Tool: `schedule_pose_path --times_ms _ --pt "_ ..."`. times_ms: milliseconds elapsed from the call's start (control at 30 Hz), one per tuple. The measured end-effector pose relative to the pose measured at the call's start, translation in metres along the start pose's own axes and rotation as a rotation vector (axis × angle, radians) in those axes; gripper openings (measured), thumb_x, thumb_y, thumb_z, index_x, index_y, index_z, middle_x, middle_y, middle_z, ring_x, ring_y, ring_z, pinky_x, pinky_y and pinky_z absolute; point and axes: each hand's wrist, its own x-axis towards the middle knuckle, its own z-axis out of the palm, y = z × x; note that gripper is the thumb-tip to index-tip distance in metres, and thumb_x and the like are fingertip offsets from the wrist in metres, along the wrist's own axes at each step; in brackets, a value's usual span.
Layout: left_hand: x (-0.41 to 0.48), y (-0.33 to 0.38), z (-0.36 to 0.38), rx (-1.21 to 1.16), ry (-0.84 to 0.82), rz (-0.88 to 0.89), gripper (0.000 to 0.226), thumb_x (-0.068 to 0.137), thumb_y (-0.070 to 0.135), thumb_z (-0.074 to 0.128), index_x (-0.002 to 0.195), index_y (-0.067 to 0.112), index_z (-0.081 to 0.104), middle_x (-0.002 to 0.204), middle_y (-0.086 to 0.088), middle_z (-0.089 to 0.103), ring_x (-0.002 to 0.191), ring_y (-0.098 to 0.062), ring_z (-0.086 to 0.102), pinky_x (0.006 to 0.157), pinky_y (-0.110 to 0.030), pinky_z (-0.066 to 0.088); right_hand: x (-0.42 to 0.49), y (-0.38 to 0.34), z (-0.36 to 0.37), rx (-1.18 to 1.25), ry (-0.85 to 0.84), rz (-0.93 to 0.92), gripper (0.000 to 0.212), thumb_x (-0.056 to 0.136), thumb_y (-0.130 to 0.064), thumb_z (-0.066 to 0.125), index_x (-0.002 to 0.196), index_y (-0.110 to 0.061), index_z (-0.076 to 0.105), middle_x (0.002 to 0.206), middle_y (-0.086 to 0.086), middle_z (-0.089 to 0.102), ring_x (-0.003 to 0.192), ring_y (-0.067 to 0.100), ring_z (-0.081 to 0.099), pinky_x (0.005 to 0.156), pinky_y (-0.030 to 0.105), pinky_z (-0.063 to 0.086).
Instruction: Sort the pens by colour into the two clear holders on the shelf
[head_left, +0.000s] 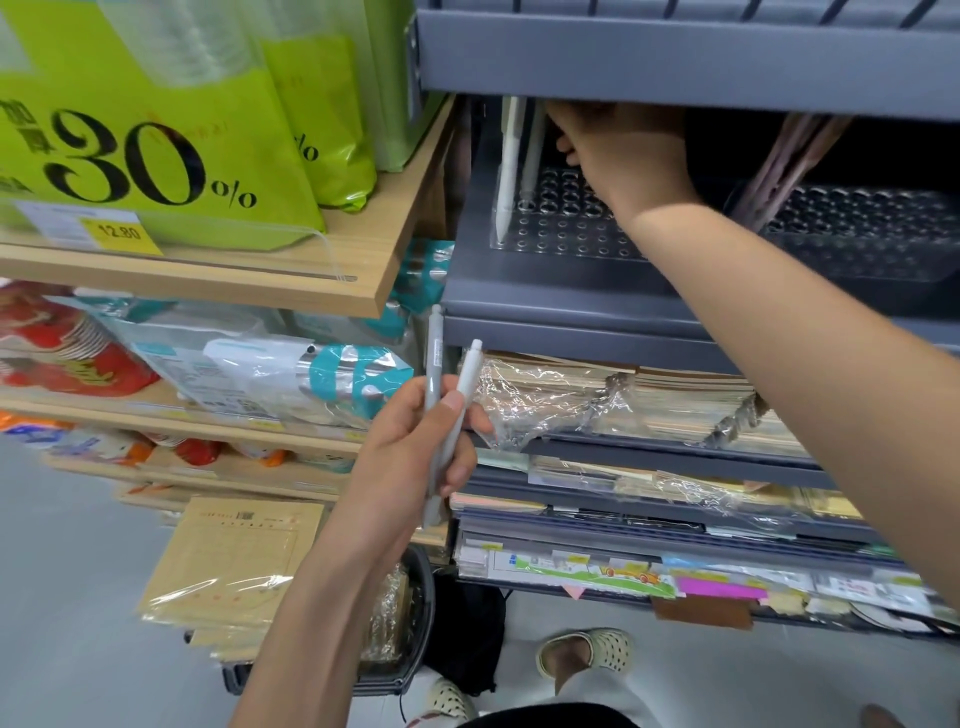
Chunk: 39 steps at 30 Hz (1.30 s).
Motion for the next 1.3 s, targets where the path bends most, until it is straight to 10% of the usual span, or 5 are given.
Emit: schedule_pose_path --times_ms 167,333,533,933,1300 --pt "0.0 -0.001 -0.004 -0.027 0.009 0.018 0.022 0.091 0.02 0.057 0.105 0.008 0.069 0.096 -0.008 0.065 0.058 -0.012 0.049 0.054 -0.021 0.042 -0.046 -0.003 -0.008 0.256 -0.063 0.009 0.024 0.09 -0.037 0.063 0.074 -0.019 0.063 0.061 0.004 0.067 0.038 0.012 0.043 0.039 0.025 0.037" --pt "0.0 -0.001 0.004 -0.044 -0.015 0.042 0.021 0.092 0.015 0.058 0.107 0.007 0.07 0.097 -0.011 0.071 0.06 -0.014 0.054 0.055 -0.023 0.047 -0.1 0.008 -0.02 0.185 -0.595 -0.106 0.016 0.084 -0.034 0.074 0.082 -0.019 0.076 0.061 0.001 0.069 0.041 0.0 0.044 0.04 0.01 0.033" --pt "0.001 0.0 0.019 -0.007 -0.1 0.065 0.028 0.101 0.017 0.05 0.123 0.003 0.06 0.101 -0.014 0.074 0.062 -0.022 0.066 0.054 -0.027 0.052 -0.11 0.024 -0.03 0.284 -0.773 -0.052 0.01 0.083 -0.023 0.076 0.089 -0.015 0.075 0.067 0.002 0.067 0.044 0.008 0.04 0.039 0.018 0.03" --pt "0.007 -0.006 0.029 0.02 -0.143 0.03 0.025 0.103 0.023 0.05 0.097 0.022 0.075 0.094 -0.048 0.05 0.05 -0.018 0.052 0.046 -0.024 0.041 -0.121 0.043 -0.029 0.627 -0.494 0.031 0.02 0.084 -0.014 0.071 0.098 0.001 0.07 0.078 0.013 0.073 0.061 0.02 0.066 0.056 0.025 0.056" --pt "0.011 -0.004 0.012 -0.028 -0.046 -0.057 0.027 0.097 0.034 0.054 0.112 0.017 0.069 0.063 0.004 0.029 0.045 -0.008 0.02 0.037 -0.016 0.021 -0.051 0.025 -0.036 0.687 0.186 -0.124 0.018 0.094 -0.007 0.058 0.082 -0.017 0.066 0.069 -0.008 0.073 0.071 0.017 0.071 0.076 0.033 0.058"
